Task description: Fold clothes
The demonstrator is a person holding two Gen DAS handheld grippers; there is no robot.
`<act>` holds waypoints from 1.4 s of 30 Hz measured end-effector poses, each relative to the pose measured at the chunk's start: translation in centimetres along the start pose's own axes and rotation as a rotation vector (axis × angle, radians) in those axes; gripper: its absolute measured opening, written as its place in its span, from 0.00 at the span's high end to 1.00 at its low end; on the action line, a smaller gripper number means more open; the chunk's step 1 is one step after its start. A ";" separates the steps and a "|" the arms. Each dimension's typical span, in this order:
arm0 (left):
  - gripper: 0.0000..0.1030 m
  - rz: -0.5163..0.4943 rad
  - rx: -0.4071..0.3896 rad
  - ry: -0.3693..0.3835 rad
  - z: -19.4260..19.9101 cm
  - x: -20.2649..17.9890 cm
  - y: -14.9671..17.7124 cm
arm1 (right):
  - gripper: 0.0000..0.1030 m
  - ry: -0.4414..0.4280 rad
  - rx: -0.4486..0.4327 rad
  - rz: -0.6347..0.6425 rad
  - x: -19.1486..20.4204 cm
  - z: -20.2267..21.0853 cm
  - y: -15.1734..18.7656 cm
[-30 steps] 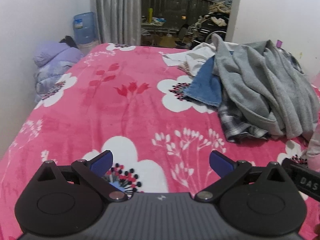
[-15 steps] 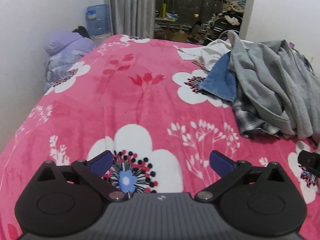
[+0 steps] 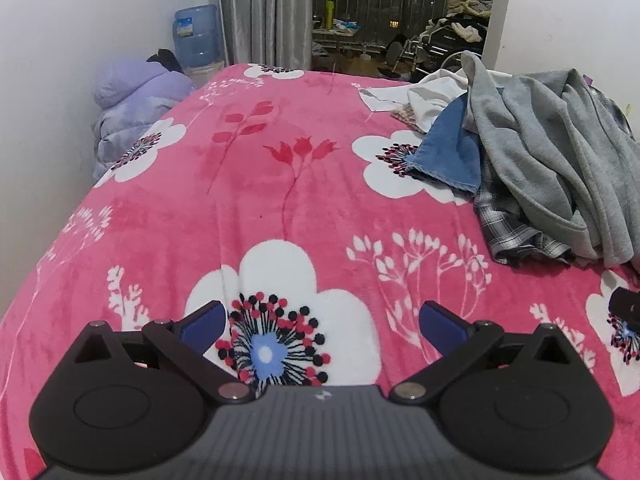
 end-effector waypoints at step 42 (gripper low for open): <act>0.36 -0.347 -0.121 0.510 -13.9 -31.8 -19.7 | 0.03 0.100 -0.405 0.340 -11.5 -18.9 -23.3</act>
Point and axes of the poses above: each gripper's, at about its wrist camera, not at the fingertips, and z roughly against the way its jaws point, x to its left, y to its underside, the point moved 9 cm from there along -z, roughly the way its jaws point, and after that the axes turned 5 degrees about z, right-handed, at the moved point
